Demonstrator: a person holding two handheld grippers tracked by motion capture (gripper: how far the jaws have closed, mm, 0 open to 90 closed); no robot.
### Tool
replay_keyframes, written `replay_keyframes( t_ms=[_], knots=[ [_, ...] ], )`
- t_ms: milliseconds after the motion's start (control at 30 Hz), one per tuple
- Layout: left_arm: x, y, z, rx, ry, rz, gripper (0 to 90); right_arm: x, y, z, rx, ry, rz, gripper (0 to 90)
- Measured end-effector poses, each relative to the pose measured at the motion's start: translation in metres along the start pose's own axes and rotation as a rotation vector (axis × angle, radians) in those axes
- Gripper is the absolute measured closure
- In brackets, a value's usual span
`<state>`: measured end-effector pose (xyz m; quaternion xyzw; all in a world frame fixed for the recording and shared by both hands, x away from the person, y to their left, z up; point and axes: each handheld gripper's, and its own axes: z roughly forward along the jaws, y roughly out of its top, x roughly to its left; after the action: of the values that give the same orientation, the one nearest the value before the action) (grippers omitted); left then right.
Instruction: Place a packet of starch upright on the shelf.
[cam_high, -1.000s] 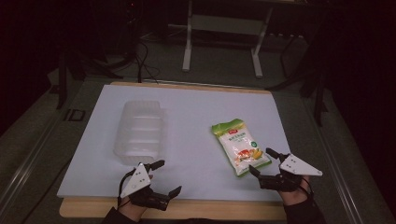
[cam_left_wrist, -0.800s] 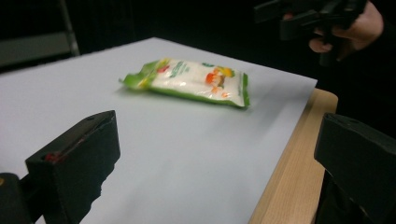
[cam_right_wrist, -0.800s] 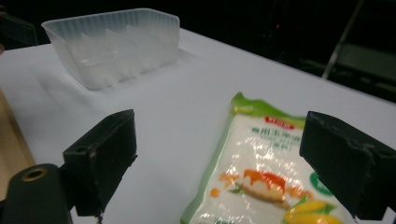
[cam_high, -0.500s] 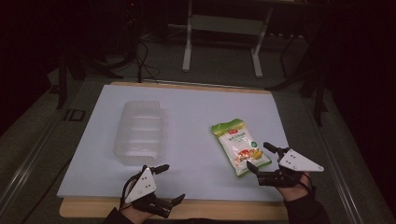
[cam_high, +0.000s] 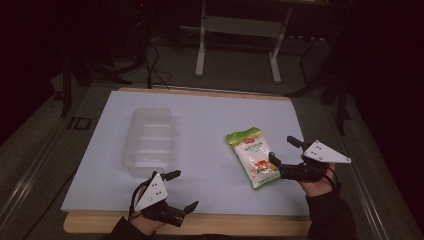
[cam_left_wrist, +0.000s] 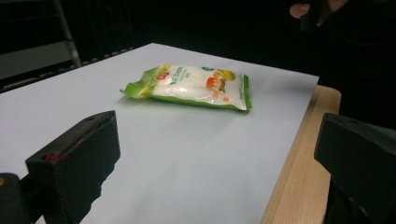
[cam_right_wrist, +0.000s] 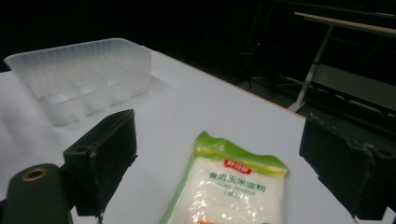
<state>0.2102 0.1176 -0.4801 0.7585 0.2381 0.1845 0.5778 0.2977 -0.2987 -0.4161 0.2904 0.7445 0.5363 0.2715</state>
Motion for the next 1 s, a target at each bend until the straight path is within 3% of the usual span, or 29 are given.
replay_keyframes(
  t_ms=[267, 567, 967, 1000],
  knots=[
    [0.007, 0.003, 0.005, -0.007, 0.001, -0.002, 0.5, -0.016, 0.007, 0.012, -0.008, -0.028, 0.000, 11.4],
    [0.007, 0.001, 0.006, -0.006, 0.004, -0.012, 0.5, -0.043, 0.002, 0.038, 0.067, -0.043, 0.036, 11.5],
    [0.005, 0.000, 0.005, -0.008, -0.002, -0.007, 0.5, -0.063, -0.013, 0.070, 0.137, -0.036, 0.077, 15.3],
    [0.005, 0.000, 0.006, -0.005, -0.002, -0.004, 0.5, -0.066, -0.016, 0.076, 0.156, -0.026, 0.090, 19.2]
  ],
)
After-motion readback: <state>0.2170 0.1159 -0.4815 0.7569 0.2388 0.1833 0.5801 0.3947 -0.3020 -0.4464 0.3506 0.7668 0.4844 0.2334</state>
